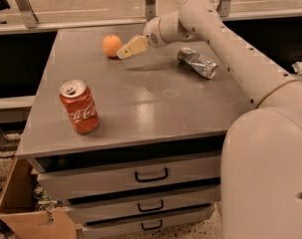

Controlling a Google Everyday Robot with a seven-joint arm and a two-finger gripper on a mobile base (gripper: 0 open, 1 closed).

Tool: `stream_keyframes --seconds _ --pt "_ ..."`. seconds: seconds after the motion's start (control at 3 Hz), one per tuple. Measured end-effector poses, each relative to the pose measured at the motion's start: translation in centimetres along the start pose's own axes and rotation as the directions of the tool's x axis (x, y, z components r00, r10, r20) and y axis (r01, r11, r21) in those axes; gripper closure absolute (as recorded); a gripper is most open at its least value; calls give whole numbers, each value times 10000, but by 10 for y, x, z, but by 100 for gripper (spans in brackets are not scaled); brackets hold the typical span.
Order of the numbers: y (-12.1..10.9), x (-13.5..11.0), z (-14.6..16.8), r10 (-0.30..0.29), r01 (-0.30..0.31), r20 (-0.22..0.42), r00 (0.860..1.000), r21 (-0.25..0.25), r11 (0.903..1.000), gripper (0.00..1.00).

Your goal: Pick orange

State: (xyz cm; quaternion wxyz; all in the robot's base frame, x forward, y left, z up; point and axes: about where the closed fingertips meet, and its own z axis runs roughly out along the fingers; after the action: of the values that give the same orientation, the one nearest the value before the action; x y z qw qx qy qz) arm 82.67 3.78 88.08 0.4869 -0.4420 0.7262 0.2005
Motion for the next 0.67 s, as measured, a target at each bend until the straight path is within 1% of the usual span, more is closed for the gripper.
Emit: stream_keyframes --seconds 0.33,0.67 --pt "10 -10 28 228 -220 219 9995 -388 9990 0" --pt "26 -21 50 522 -492 325 9981 -871 9950 0"
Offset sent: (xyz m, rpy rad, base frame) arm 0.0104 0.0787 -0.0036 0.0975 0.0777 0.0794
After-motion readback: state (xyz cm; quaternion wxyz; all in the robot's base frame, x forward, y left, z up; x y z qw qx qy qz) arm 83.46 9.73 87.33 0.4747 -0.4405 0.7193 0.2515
